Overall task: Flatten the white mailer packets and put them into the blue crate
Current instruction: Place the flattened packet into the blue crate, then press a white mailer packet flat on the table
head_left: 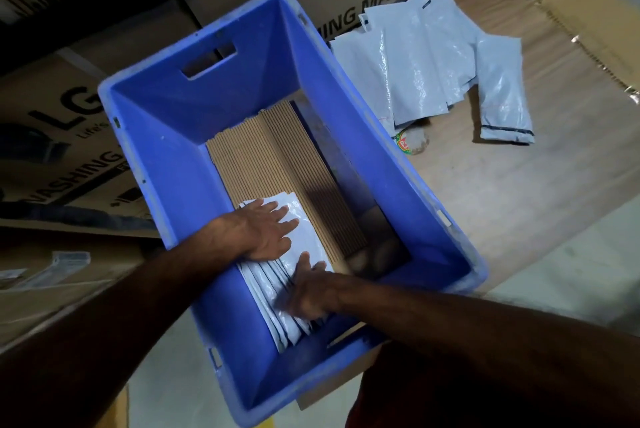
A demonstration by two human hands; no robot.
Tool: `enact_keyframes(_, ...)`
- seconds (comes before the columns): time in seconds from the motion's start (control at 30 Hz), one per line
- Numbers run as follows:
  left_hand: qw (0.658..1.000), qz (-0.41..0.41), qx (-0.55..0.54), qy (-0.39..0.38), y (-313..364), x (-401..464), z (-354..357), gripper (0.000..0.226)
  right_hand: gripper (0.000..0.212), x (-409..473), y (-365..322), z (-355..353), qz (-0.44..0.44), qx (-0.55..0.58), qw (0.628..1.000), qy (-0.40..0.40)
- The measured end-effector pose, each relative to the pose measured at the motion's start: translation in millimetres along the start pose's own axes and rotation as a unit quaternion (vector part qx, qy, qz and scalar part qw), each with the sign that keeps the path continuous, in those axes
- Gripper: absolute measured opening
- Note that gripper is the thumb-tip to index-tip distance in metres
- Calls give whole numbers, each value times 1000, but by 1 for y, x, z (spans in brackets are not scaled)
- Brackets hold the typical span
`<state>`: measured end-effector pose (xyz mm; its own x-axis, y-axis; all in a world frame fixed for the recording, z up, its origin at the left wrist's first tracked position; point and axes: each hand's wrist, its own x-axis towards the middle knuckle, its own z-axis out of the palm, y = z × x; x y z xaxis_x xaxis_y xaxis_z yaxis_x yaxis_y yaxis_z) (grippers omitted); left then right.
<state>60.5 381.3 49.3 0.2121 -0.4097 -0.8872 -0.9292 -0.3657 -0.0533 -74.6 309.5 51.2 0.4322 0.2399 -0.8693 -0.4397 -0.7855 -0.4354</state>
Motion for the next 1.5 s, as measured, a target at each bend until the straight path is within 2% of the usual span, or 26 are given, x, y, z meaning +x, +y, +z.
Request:
enact_keyframes(0.03,1000,-8,-4,17,0,-4,0,60,87,-6,4,-2,13,-12,1000,10)
enact_keyframes(0.1,997,-28,-5,66,-2,-12,3,60,98,-14,12,-8,4,-31,996,85)
enact_keyframes(0.17,989,-53,-14,140,-3,-23,11,66,97,-19,19,-15,-15,-70,988,138)
enact_keyframes(0.23,964,-77,-26,254,-4,-32,17,74,91,-29,26,-24,-42,-117,968,218)
enact_keyframes(0.33,927,-122,-40,352,-2,-45,18,62,83,-48,39,-40,-92,-165,925,330)
enact_keyframes(0.47,863,-179,-92,464,21,-63,-10,63,82,-71,58,-73,-154,-211,829,495)
enact_keyframes(0.57,829,-204,-137,503,46,-68,-41,64,83,-92,75,-106,-179,-242,790,534)
enact_keyframes(0.63,808,-222,-159,522,62,-64,-61,64,75,-99,88,-128,-189,-262,766,556)
enact_keyframes(0.73,782,-259,-181,537,86,-54,-91,63,68,-104,115,-158,-199,-275,761,553)
enact_keyframes(0.87,750,-280,-208,562,122,-39,-146,65,72,-106,168,-192,-217,-304,754,540)
enact_keyframes(1.1,724,-312,-224,573,191,30,-238,70,76,-104,289,-258,-238,-317,771,498)
enact_keyframes(1.17,731,-315,-240,555,211,65,-256,69,74,-97,329,-278,-229,-331,773,490)
enact_keyframes(1.27,760,-316,-271,500,240,127,-273,66,74,-85,386,-301,-200,-352,789,462)
enact_keyframes(1.37,790,-301,-315,432,269,189,-281,75,74,-68,444,-319,-162,-379,810,418)
enact_keyframes(1.5,788,-291,-370,396,307,246,-298,83,69,-49,501,-339,-138,-410,823,369)
